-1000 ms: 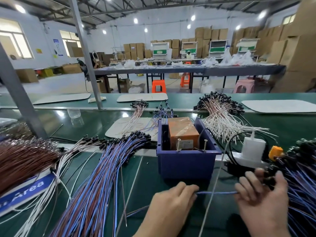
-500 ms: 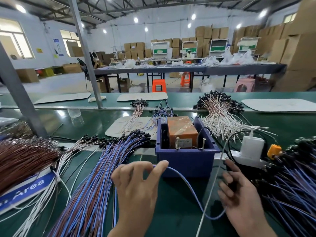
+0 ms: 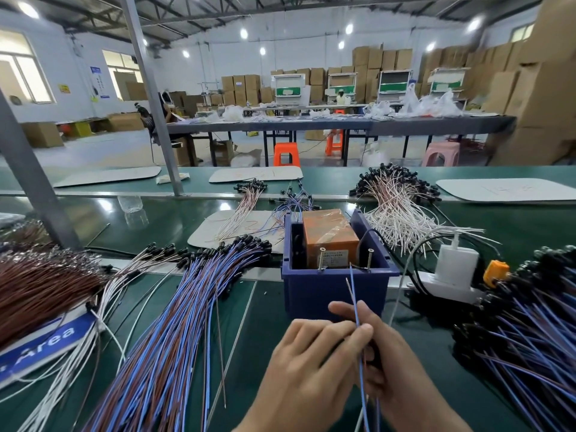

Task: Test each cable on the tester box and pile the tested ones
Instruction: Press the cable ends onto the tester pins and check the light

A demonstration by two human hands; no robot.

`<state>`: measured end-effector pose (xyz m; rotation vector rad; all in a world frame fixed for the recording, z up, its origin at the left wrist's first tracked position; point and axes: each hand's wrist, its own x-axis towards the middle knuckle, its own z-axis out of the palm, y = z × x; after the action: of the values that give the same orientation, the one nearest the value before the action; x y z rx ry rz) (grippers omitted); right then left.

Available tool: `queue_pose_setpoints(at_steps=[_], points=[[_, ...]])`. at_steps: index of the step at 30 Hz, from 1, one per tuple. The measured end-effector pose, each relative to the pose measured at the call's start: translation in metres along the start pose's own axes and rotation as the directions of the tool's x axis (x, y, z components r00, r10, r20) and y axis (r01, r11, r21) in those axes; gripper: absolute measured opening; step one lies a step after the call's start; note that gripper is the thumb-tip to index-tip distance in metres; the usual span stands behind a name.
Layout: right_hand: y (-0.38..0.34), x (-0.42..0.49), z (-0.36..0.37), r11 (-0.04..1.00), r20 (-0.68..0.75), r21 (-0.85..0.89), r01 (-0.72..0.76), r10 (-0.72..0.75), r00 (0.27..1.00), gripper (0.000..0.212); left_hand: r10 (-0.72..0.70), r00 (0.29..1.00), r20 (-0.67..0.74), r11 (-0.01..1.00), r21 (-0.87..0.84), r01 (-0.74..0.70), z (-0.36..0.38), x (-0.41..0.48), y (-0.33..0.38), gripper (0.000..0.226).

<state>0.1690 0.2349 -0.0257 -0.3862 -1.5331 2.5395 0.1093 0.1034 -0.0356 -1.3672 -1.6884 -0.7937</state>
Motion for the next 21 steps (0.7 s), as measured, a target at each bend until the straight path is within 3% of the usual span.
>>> queue_pose_setpoints(at_steps=[3,5,8,14,18,21], points=[[-0.001,0.001,-0.008,0.992,-0.006,-0.008,0.128,-0.128,0.992,0.044,-0.051,0.996,0.074,0.994,-0.091,0.057,0.000,-0.003,0.000,0.032],[0.000,0.002,-0.010,0.979,-0.020,-0.070,0.189,-0.191,0.981,0.043,-0.156,0.978,0.136,0.967,-0.181,0.180,0.000,-0.005,-0.002,0.037],[0.000,0.002,-0.007,0.934,-0.063,-0.244,0.261,-0.284,0.957,0.037,-0.336,0.906,0.257,0.840,-0.353,0.412,-0.001,-0.009,-0.004,0.041],[0.009,-0.001,0.003,0.760,0.011,-0.497,0.419,-0.477,0.879,0.022,-0.624,0.715,0.316,0.569,-0.443,0.693,0.012,-0.013,0.000,0.015],[0.012,0.001,0.004,0.730,-0.076,-0.547,0.410,-0.531,0.844,0.023,-0.662,0.682,0.311,0.576,-0.371,0.728,0.019,-0.016,-0.003,0.028],[0.011,0.001,-0.002,0.715,-0.198,-0.574,0.400,-0.595,0.779,0.023,-0.722,0.657,0.217,0.578,-0.334,0.745,0.018,-0.016,-0.007,0.021]])
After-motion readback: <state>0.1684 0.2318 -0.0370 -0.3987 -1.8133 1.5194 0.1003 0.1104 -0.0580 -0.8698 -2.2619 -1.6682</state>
